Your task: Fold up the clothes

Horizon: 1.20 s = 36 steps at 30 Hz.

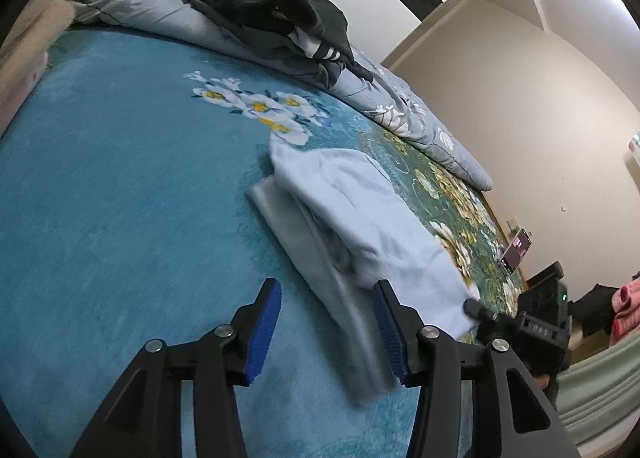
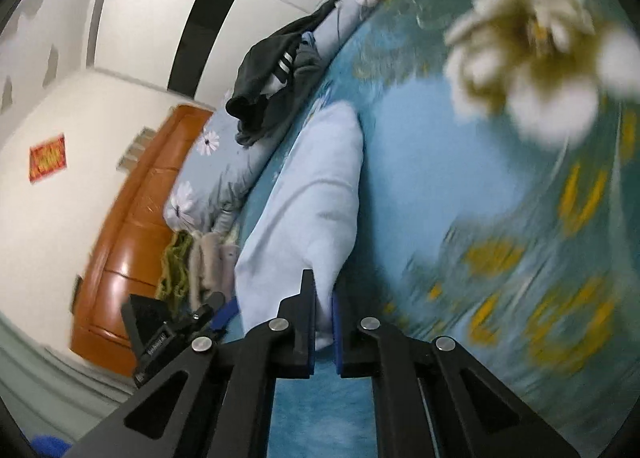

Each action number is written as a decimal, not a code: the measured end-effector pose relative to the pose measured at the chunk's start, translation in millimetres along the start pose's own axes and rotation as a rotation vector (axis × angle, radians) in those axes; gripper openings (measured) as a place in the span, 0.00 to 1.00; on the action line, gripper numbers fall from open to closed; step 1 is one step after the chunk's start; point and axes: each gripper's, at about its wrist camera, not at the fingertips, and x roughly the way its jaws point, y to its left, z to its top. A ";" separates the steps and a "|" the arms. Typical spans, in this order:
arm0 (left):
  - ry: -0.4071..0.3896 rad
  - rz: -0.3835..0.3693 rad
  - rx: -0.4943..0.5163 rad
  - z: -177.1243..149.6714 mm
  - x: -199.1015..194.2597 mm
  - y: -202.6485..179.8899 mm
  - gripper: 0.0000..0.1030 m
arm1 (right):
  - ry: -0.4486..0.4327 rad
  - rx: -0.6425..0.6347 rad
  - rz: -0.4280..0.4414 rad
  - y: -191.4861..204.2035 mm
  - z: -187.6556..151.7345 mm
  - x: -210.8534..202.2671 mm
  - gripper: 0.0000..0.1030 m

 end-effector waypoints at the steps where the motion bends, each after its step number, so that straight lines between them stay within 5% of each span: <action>1: -0.001 -0.001 0.004 3.7 2.9 -1.5 0.50 | 0.010 -0.030 -0.025 -2.4 14.4 -7.9 0.06; 8: 0.011 -0.015 0.021 39.2 39.6 -8.4 0.53 | 0.060 -0.136 -0.107 -21.5 88.5 -40.6 0.06; 17: 0.181 -0.095 0.018 79.5 127.3 -17.9 0.53 | 0.083 -0.096 -0.145 -65.8 137.9 -45.2 0.06; 24: 0.256 -0.147 0.042 80.0 155.9 -28.5 0.57 | 0.076 -0.039 -0.116 -75.7 119.0 -48.9 0.10; 28: 0.275 -0.187 0.030 84.1 162.4 -27.1 0.59 | 0.025 0.002 -0.182 -75.1 92.1 -59.1 0.34; 36: 0.340 -0.263 0.030 82.7 178.6 -41.1 0.61 | -0.084 0.116 -0.209 -52.1 18.2 -55.7 0.39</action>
